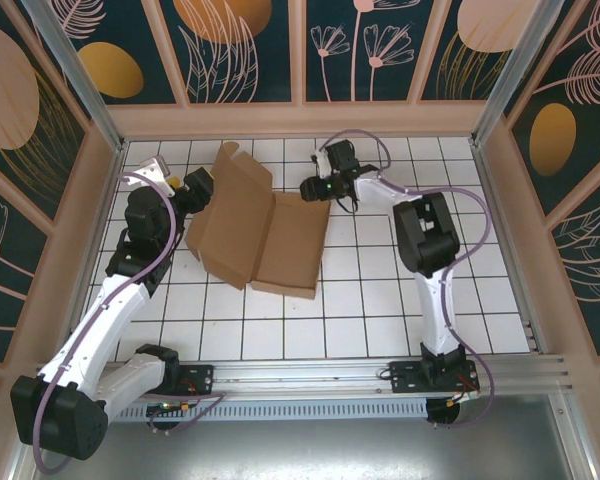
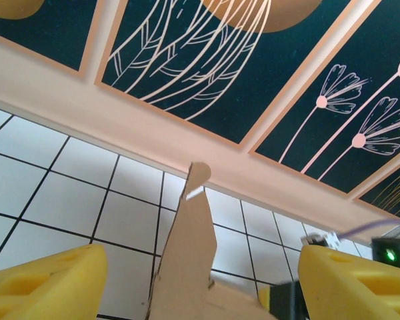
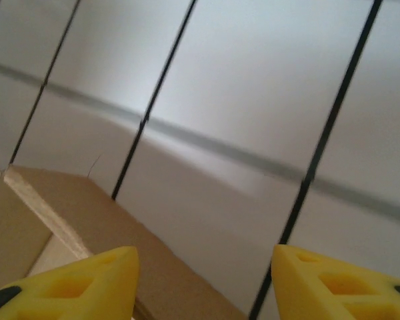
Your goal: Fold the paper box
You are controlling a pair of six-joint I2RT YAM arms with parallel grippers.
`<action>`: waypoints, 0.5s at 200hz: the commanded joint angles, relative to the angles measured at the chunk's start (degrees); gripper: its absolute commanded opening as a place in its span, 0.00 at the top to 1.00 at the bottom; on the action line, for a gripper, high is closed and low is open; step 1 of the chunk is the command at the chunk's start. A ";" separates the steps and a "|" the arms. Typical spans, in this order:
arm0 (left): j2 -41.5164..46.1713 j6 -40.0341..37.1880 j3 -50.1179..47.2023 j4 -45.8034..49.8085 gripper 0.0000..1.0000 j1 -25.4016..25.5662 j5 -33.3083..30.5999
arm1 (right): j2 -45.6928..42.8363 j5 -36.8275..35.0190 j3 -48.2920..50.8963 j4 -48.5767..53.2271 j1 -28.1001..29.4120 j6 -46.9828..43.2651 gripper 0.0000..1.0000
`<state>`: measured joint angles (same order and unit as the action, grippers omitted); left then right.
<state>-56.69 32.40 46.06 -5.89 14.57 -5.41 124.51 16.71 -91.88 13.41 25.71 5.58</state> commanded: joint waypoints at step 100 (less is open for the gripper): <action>-0.05 0.30 -0.28 -1.94 0.25 0.04 1.28 | -10.74 -6.46 14.52 -0.92 9.55 -10.50 0.41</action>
<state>-57.49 33.06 46.06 -6.39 14.57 -3.62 110.74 12.25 -74.08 11.09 32.25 1.06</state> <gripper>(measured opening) 0.751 0.605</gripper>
